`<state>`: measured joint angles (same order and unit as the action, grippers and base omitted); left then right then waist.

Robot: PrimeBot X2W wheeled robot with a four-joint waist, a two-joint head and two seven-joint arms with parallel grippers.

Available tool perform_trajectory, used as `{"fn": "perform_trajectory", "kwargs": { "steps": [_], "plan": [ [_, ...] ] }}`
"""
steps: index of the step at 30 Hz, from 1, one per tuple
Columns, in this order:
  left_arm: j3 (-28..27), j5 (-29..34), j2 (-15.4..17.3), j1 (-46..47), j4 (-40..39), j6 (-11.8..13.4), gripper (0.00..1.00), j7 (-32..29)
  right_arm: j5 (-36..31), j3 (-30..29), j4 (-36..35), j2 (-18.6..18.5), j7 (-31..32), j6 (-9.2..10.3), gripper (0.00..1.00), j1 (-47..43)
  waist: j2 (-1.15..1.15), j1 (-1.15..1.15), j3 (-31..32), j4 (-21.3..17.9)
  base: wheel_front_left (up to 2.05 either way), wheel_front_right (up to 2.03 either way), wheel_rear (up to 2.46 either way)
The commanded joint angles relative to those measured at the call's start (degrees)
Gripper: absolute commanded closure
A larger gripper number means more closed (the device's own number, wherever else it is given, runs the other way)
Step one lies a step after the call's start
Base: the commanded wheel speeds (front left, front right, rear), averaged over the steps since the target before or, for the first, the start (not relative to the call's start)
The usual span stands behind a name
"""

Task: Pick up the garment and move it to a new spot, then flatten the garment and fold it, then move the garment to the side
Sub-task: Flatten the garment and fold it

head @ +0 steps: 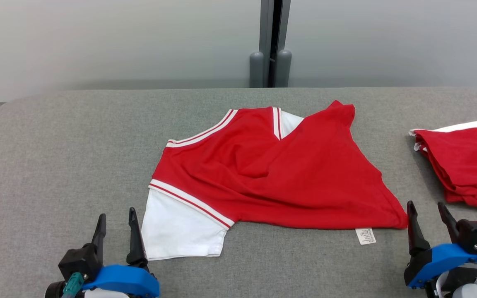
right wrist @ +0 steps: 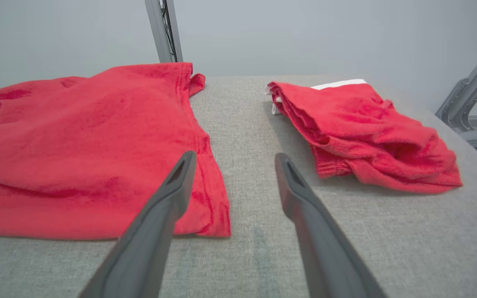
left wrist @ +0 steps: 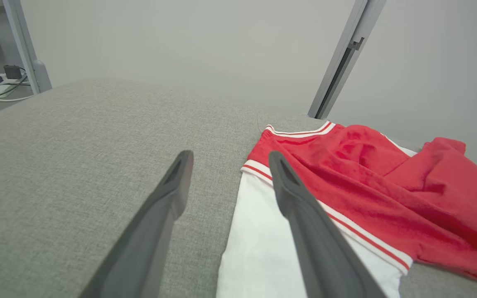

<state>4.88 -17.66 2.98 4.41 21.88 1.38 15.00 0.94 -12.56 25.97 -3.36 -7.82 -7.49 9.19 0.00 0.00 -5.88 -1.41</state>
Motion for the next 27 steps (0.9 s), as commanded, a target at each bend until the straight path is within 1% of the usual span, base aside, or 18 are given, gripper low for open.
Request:
{"fn": "perform_trajectory", "kwargs": {
  "steps": [1,5,11,18,27],
  "plan": [
    [0.5,-0.2,0.0,-0.8,0.1,-0.2,0.00,0.3,-0.5,0.0,-0.9,0.3,-0.9,0.00,0.00,-0.8,0.00,0.00,0.8,-0.2,0.00,0.00,0.00],
    [1.5,-0.3,0.0,-1.8,0.2,-0.5,0.00,0.2,-1.0,1.0,-3.3,0.5,-2.7,0.00,0.00,-2.0,0.00,0.00,2.9,-0.2,0.00,0.00,0.00],
    [3.4,0.1,-0.1,-3.0,0.8,-0.8,0.00,0.3,2.3,5.0,-5.0,0.5,-4.2,0.00,0.00,-4.1,0.00,0.00,5.7,0.0,0.00,0.00,0.00],
    [4.5,-0.3,-0.1,-3.5,1.8,-0.9,0.00,0.3,4.8,8.1,-4.0,0.5,-5.6,0.00,0.00,-5.4,0.00,0.00,7.0,0.1,0.00,0.00,0.00],
    [5.3,-0.9,0.1,-2.9,3.4,-1.1,0.00,-0.1,6.3,11.0,-1.4,0.4,-6.7,0.00,0.00,-4.3,0.00,0.00,7.4,-0.2,0.00,0.00,0.00]
  ]
}}
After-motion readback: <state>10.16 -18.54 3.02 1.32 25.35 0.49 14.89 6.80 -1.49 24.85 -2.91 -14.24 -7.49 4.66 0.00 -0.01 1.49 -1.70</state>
